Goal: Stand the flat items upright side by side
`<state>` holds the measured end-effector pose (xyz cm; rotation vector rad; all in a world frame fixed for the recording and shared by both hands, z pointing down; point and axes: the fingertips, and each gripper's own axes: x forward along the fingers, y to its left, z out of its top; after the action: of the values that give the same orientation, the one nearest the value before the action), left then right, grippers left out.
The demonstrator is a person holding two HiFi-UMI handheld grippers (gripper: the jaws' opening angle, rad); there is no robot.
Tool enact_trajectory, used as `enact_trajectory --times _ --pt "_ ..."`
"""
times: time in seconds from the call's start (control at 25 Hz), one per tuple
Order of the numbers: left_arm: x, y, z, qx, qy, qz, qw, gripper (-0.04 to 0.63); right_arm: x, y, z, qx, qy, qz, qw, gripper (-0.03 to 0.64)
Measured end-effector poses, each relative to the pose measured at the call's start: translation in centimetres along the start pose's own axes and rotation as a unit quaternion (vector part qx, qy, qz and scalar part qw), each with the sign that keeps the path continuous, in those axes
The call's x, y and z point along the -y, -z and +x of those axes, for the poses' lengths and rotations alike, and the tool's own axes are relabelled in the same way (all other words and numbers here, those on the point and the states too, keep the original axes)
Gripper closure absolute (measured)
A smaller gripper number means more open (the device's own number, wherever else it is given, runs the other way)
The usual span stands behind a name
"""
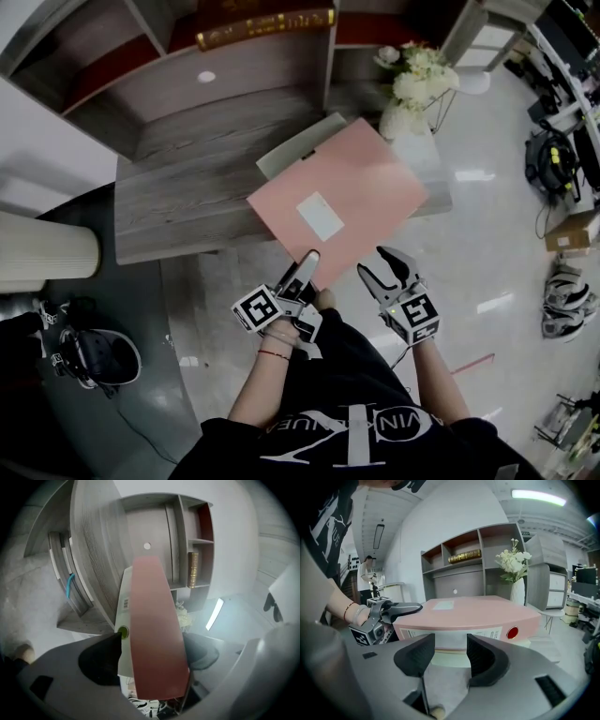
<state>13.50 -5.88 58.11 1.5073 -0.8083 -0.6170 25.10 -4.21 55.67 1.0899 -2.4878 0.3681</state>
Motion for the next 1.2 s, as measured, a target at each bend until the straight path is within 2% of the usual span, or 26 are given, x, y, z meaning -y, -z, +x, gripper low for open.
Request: enact_trajectory --times 0.04,0.12,0.28,0.44,0.56,0.68,0.8,0.96,1.08,1.2 --pt "0.2 0.1 0.1 0.001 0.007 -0.01 0.9999 0.208 0.3 0.0 0.0 0.001 -0.001 0.001 1.0 0.394" --pt "0.6 0.0 0.0 0.003 0.016 -0.012 0.9998 0.282 0.7 0.0 0.0 0.003 0.001 0.002 1.0 0.394" --pt "1.3 -1.1 -0.2 0.013 0.011 -0.017 0.9997 0.288 2.1 -0.8 -0.4 0.017 0.022 -0.013 1.0 0.39" --pt "2.8 -3.9 -0.9 0.056 0.013 -0.044 0.9974 0.298 3.6 -2.4 -1.3 0.039 0.045 -0.031 0.998 0.385" --pt "4.1 -5.3 -1.0 0.059 0.004 -0.027 0.9979 0.299 4.3 -3.4 -1.4 0.045 0.053 -0.058 0.996 0.371" --pt "5.0 -6.3 -1.2 0.061 -0.01 -0.019 0.9979 0.301 4.5 -4.3 -1.1 0.04 0.057 -0.118 0.991 0.34" --pt "5.6 -7.3 -1.7 0.066 -0.018 -0.028 0.9973 0.302 4.2 -4.6 -0.4 0.025 0.054 -0.193 0.979 0.272" --pt "6.5 -8.7 -2.3 0.073 -0.025 -0.013 0.9969 0.302 3.0 -4.1 1.4 -0.01 0.021 -0.281 0.959 0.22" --pt "7.1 -9.3 -2.6 0.079 -0.029 -0.004 0.9965 0.302 1.5 -4.0 3.0 -0.025 0.002 -0.34 0.94 0.203" --pt "7.7 -9.3 -2.9 0.078 -0.032 0.002 0.9964 0.302 0.8 -4.1 4.3 -0.032 0.003 -0.379 0.925 0.202"
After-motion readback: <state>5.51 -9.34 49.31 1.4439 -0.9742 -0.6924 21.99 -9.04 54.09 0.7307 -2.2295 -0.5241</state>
